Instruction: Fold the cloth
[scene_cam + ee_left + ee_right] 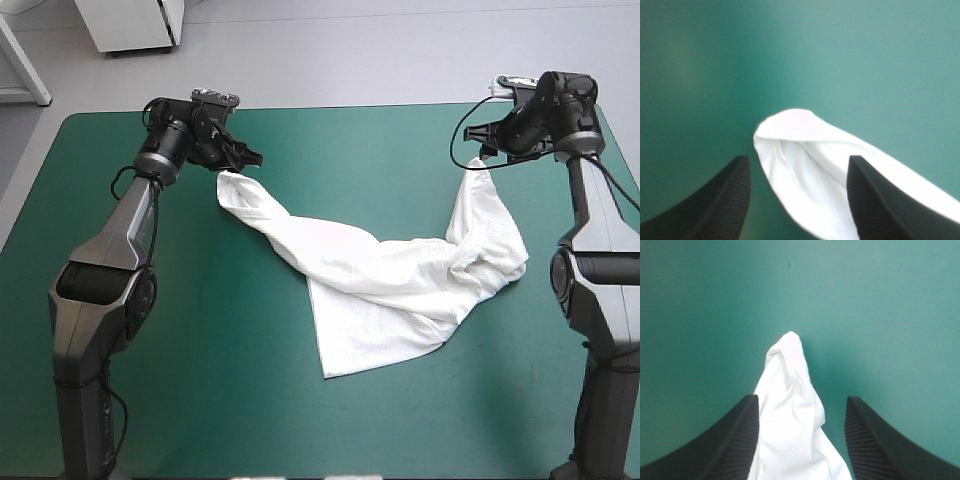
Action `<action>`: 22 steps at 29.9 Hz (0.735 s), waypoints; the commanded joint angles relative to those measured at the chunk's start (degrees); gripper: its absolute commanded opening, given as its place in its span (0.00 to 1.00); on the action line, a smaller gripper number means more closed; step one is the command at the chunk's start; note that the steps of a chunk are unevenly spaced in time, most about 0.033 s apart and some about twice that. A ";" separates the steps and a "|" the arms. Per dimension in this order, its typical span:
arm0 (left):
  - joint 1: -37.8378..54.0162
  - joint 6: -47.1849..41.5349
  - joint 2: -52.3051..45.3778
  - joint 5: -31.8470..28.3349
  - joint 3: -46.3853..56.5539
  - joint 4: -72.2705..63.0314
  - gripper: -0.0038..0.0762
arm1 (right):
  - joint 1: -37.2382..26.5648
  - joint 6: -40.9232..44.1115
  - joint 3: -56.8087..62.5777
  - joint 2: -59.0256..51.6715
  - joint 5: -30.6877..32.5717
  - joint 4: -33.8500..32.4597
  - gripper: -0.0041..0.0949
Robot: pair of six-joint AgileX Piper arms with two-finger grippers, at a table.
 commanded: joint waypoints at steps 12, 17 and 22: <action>1.18 -1.36 0.72 3.14 -2.34 -0.51 0.58 | -0.04 0.00 -2.10 -6.20 0.51 3.72 0.53; 2.37 -2.95 3.43 1.36 -2.77 -0.38 0.58 | -0.04 0.00 -2.10 -6.20 0.51 3.72 0.53; 3.95 -2.27 5.88 0.28 -4.48 -2.59 0.58 | -0.15 0.00 -2.10 -6.08 0.51 3.59 0.53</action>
